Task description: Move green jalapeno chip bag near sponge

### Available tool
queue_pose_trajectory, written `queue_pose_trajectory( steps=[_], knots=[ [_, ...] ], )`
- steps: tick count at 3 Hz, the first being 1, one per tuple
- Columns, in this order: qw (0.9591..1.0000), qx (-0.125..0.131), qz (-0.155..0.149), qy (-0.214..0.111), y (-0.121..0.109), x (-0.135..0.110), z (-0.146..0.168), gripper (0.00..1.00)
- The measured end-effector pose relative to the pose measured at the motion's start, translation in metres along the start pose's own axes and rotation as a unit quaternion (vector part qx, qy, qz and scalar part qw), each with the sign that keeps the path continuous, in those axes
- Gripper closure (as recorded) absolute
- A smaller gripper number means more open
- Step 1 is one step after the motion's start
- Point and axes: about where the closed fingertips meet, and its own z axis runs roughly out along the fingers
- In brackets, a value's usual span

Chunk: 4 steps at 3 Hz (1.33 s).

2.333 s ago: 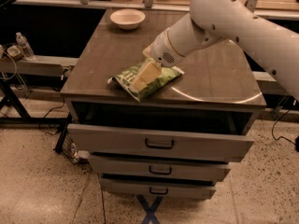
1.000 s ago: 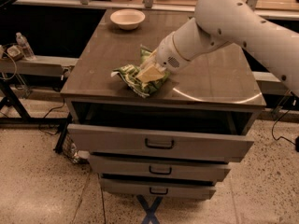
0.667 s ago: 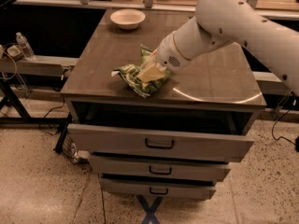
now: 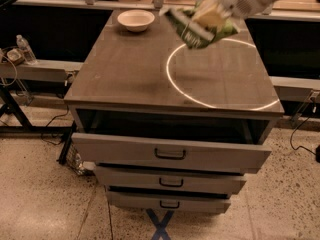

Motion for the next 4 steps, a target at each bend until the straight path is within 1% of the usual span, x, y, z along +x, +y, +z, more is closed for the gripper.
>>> queue_pose_trajectory(
  steps=[1,2,3,4],
  knots=[
    [0.9987,0.044,-0.012,-0.021,-0.031,-0.023,-0.037,1.0],
    [0.9987,0.044,-0.012,-0.021,-0.031,-0.024,-0.037,1.0],
    [0.9991,0.036,-0.009,-0.021,-0.039,-0.02,-0.032,1.0],
    [0.9977,0.05,-0.018,-0.041,-0.072,-0.006,-0.021,1.0]
  ],
)
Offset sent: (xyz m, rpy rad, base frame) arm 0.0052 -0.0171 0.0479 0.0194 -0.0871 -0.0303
